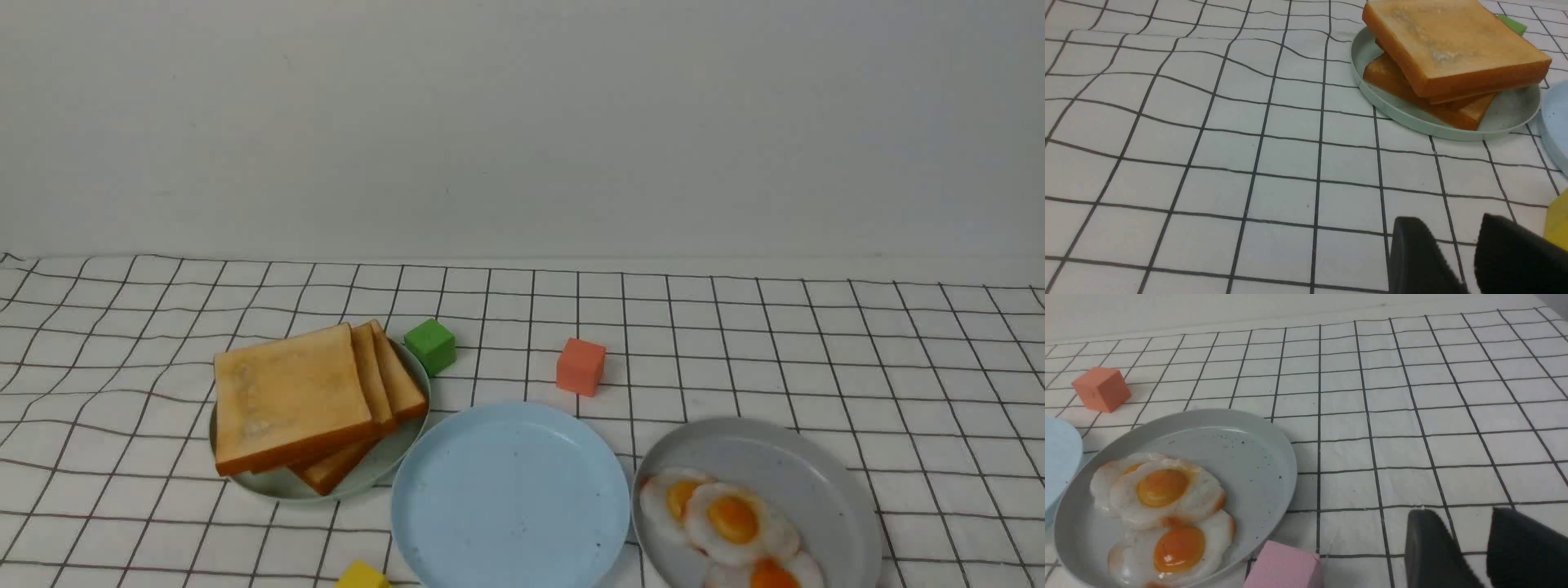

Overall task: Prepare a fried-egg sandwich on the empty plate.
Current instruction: Use the left arm to grab a slice of bread

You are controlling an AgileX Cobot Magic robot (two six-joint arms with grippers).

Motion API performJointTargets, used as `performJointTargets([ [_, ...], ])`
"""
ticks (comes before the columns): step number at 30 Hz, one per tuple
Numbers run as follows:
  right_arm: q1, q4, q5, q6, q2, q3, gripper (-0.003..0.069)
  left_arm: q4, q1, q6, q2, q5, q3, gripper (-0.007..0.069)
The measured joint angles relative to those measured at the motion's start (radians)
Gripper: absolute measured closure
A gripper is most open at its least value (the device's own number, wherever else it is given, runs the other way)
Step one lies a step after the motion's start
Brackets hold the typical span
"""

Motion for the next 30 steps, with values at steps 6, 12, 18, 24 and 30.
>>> performJointTargets([
  [6, 0.0, 0.0, 0.0, 0.0, 0.0, 0.0, 0.0418, 0.0, 0.0, 0.0, 0.0, 0.0, 0.0, 0.0386],
  [12, 0.0, 0.0, 0.0, 0.0, 0.0, 0.0, 0.0418, 0.0, 0.0, 0.0, 0.0, 0.0, 0.0, 0.0386],
  [18, 0.0, 0.0, 0.0, 0.0, 0.0, 0.0, 0.0418, 0.0, 0.0, 0.0, 0.0, 0.0, 0.0, 0.0386],
  [24, 0.0, -0.006, 0.0, 0.0, 0.0, 0.0, 0.0418, 0.016, 0.0, 0.0, 0.0, 0.0, 0.0, 0.0386],
  [30, 0.0, -0.033, -0.02, 0.0, 0.0, 0.003, 0.0418, 0.038, 0.0, 0.0, 0.0, -0.01, 0.002, 0.0386],
])
